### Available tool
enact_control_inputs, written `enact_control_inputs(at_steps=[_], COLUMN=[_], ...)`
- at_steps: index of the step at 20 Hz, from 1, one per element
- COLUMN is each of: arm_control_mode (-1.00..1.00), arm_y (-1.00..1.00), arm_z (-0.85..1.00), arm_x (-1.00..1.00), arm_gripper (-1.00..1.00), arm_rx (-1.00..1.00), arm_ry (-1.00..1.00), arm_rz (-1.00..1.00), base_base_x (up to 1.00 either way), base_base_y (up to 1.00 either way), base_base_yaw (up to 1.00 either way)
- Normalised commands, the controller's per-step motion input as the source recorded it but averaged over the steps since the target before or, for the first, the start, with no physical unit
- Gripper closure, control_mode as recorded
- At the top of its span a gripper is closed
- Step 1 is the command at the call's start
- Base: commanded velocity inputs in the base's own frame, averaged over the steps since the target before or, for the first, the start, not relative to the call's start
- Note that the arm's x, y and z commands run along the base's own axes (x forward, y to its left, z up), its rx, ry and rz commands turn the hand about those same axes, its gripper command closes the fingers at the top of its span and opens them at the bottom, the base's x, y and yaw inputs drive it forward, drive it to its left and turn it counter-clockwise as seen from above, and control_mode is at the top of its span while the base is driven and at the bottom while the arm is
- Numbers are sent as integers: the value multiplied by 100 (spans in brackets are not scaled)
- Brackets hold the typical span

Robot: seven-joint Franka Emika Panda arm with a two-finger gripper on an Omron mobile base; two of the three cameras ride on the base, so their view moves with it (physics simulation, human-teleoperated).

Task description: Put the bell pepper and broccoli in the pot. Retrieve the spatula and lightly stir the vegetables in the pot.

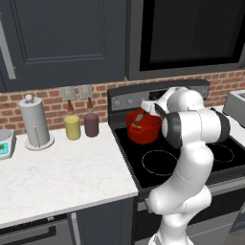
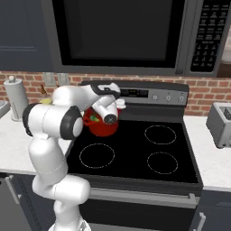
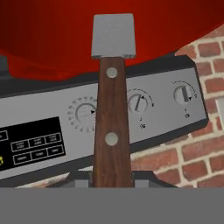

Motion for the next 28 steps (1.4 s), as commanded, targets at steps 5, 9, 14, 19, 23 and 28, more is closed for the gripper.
enact_control_inputs(at_steps=[5,9,14,19,23,28], arm_control_mode=[-100,-100,-100,-100,-100,-100], arm_y=[0,0,0,0,0,1], arm_z=[20,0,0,0,0,-8], arm_x=[0,-1,-10,-19,-7,-1], arm_gripper=[100,100,100,100,100,100], arm_rx=[1,0,0,0,0,0], arm_ry=[2,14,22,15,11,10], arm_rz=[-4,-10,-12,-10,-7,-3], base_base_x=[0,0,0,0,0,0], base_base_y=[0,0,0,0,0,0], base_base_yaw=[0,0,0,0,0,0])
